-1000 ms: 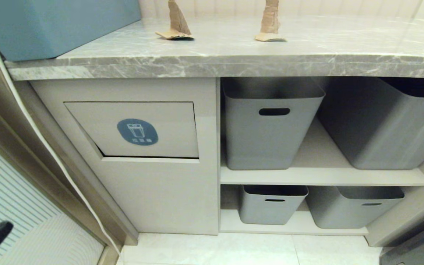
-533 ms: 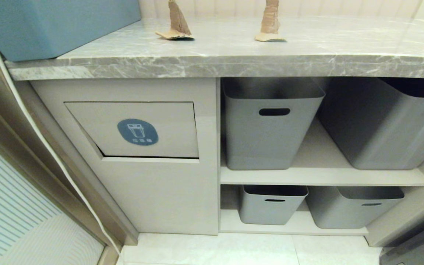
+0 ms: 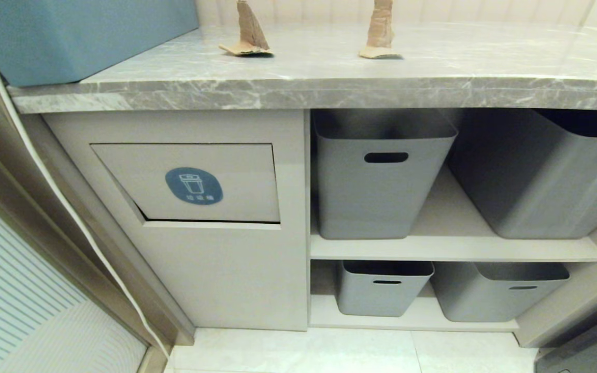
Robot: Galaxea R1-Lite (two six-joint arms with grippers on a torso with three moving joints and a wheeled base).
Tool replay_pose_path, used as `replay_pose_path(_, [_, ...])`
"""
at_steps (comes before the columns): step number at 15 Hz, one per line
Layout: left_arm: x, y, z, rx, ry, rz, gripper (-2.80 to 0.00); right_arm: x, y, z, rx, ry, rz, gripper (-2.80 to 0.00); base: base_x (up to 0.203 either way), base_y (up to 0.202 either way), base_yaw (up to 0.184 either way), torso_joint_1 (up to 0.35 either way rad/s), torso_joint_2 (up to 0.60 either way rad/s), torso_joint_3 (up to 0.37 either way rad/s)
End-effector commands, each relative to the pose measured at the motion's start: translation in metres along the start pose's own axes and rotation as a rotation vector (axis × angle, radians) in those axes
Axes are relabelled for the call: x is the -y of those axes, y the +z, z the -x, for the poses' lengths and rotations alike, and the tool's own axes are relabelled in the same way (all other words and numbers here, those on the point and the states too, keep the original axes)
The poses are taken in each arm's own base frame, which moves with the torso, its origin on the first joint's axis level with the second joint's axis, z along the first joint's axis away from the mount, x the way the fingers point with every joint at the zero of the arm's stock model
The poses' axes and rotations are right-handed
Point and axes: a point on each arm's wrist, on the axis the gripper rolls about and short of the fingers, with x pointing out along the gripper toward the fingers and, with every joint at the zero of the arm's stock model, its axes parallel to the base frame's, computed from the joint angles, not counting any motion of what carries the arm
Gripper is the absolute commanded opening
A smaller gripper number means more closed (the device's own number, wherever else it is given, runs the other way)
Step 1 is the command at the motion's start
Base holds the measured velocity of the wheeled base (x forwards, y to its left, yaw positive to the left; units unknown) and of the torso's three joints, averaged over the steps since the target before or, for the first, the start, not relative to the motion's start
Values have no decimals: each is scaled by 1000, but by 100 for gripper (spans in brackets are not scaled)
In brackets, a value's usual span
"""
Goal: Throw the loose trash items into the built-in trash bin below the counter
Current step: Pick up the garbage
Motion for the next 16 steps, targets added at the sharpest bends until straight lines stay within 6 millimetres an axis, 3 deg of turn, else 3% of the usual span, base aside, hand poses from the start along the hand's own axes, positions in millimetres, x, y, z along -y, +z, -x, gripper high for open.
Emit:
replay_pose_path(1, [0, -4, 8, 109, 11, 11, -280, 0, 0, 0, -3, 1, 0, -280, 0, 0, 0, 0, 0, 0])
replay_pose_path(9, [0, -4, 8, 106, 17, 17, -280, 0, 0, 0, -3, -4, -1, -280, 0, 0, 0, 5, -16, -11])
replay_pose_path(16, [0, -4, 8, 107, 17, 17, -280, 0, 0, 0, -3, -10, -1, -280, 0, 0, 0, 115, -386, -273])
